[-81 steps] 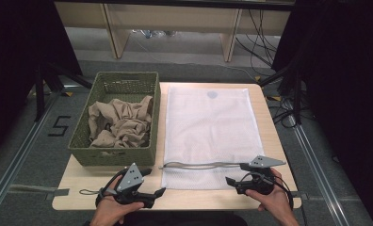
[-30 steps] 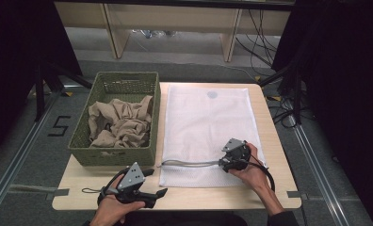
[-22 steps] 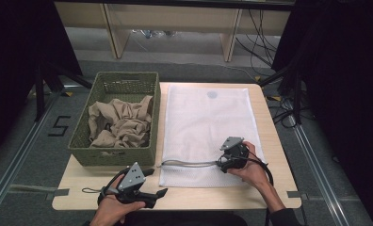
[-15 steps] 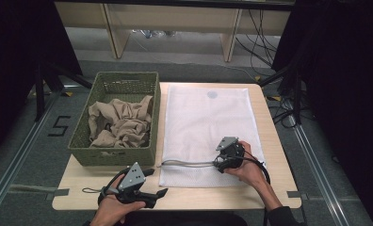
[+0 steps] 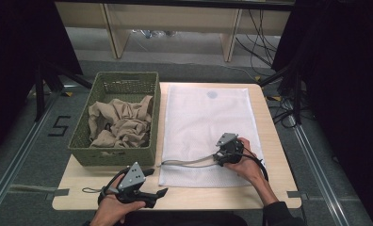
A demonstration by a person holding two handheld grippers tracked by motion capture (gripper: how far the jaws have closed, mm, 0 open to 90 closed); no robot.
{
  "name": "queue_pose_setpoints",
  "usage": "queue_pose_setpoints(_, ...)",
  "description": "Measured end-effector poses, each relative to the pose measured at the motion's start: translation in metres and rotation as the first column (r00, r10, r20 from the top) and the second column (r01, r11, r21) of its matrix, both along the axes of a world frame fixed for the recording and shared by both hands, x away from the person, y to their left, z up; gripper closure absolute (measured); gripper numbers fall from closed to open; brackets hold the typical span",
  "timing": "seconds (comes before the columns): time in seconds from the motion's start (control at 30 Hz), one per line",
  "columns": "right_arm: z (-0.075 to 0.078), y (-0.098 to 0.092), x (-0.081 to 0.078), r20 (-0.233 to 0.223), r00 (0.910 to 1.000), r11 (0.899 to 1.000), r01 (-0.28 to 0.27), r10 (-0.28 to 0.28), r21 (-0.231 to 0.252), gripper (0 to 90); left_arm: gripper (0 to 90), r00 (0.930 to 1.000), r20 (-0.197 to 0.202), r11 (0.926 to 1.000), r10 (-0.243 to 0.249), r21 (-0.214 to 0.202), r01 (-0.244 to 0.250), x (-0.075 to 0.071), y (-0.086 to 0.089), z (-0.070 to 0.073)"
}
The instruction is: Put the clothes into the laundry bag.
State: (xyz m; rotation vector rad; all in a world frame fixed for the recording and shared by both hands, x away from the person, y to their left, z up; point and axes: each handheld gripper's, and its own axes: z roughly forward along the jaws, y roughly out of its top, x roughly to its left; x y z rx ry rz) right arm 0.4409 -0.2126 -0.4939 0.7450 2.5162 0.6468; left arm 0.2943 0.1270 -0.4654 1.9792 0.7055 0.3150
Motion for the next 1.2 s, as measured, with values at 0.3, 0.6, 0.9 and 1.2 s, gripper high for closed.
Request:
queue_pose_setpoints(0.3, -0.002, 0.0, 0.015, -0.167, 0.9839, 0.986, 0.088, -0.063, 0.145, 39.3, 20.6, 0.9999, -0.008, 0.9997, 0.008, -0.022, -0.009, -0.001, 0.0, 0.0)
queue_pose_setpoints(0.6, -0.001, -0.003, 0.022, -0.215, 0.9754, 0.98, 0.088, -0.048, 0.181, 67.6, 20.8, 1.0, -0.001, 0.9999, 0.0, -0.012, 0.0, -0.001, 0.0, 0.0)
queue_pose_setpoints(0.9, 0.002, 0.002, 0.021, -0.215, 0.9766, 0.991, 0.033, -0.004, 0.13, 87.9, 20.9, 1.0, -0.008, 0.9997, 0.006, -0.022, -0.006, -0.001, 0.0, 0.001)
queue_pose_setpoints(1.2, 0.017, 0.003, 0.017, -0.187, 0.9822, 0.994, 0.004, 0.017, 0.113, 90.0, 21.0, 1.0, 0.005, 0.9997, -0.003, -0.023, 0.003, 0.0, 0.001, 0.001)
